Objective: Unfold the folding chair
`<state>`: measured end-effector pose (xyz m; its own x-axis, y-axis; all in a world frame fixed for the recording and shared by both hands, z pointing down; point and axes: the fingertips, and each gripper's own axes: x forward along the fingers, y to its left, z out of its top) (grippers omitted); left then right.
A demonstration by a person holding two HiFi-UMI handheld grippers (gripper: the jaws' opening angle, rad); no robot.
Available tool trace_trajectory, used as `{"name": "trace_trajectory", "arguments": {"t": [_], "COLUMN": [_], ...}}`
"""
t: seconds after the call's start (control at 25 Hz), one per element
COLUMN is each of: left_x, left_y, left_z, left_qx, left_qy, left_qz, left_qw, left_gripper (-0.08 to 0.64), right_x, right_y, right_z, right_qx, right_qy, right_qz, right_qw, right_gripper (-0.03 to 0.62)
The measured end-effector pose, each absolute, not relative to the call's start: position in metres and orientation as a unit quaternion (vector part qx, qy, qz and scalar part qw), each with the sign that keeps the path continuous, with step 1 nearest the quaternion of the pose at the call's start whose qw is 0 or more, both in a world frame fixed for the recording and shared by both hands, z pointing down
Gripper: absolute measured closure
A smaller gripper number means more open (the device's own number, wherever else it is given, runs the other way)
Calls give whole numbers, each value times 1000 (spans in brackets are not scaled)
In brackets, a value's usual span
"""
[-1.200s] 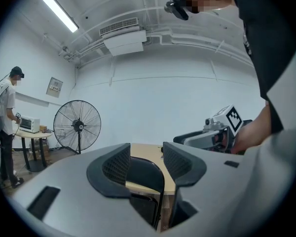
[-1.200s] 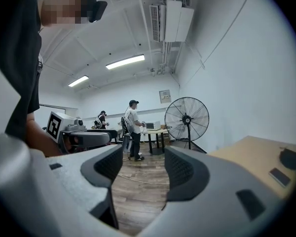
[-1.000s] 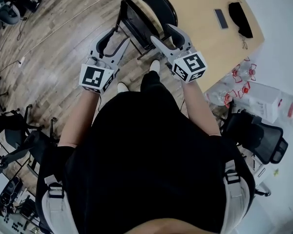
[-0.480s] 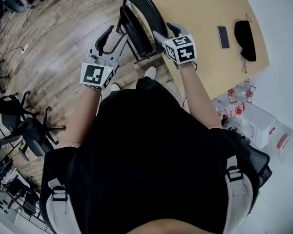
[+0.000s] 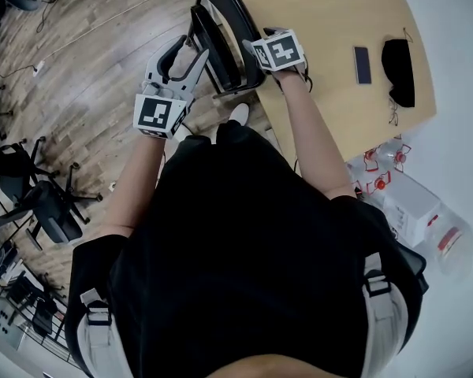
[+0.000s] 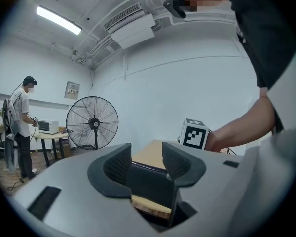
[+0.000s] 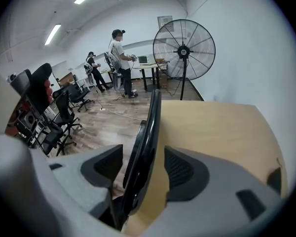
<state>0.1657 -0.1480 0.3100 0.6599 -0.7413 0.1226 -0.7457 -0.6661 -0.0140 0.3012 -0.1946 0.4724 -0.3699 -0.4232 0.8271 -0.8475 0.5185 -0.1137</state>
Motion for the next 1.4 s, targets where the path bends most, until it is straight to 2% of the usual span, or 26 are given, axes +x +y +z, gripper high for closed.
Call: {"name": "trace_trajectory", "arguments": {"t": [0.44,0.52,0.64,0.68,1.04,1.4], "left_x": [152,147,141,138,107,73], "left_y": [-159,-160,-160,-159,-157,-152], "left_z": [320,320,320,320,334,347], "left_qx": [915,915,915,915,903,892], "left_qy": [-399,-398,-398,-398,-418,-438], "left_qz": [56,56,53,51,70,82], "left_qw": [30,31,36,36,68,77], "left_gripper": [371,370,373,373,373,373], "right_x": [293,291,291,291,291,259], "right_y": [-193,-192,-190,-190,-188,-178], "right_z": [517,522,528,528,528,521], "right_qx": [373,372,376,378,390,393], "right_qy": [-737,-730,-724,-723,-710,-713], "right_qz": [333,340,355,357,362,351], "right_qw": [455,461,456,455,461,463], "right_gripper": [351,380,462,469,480,480]}}
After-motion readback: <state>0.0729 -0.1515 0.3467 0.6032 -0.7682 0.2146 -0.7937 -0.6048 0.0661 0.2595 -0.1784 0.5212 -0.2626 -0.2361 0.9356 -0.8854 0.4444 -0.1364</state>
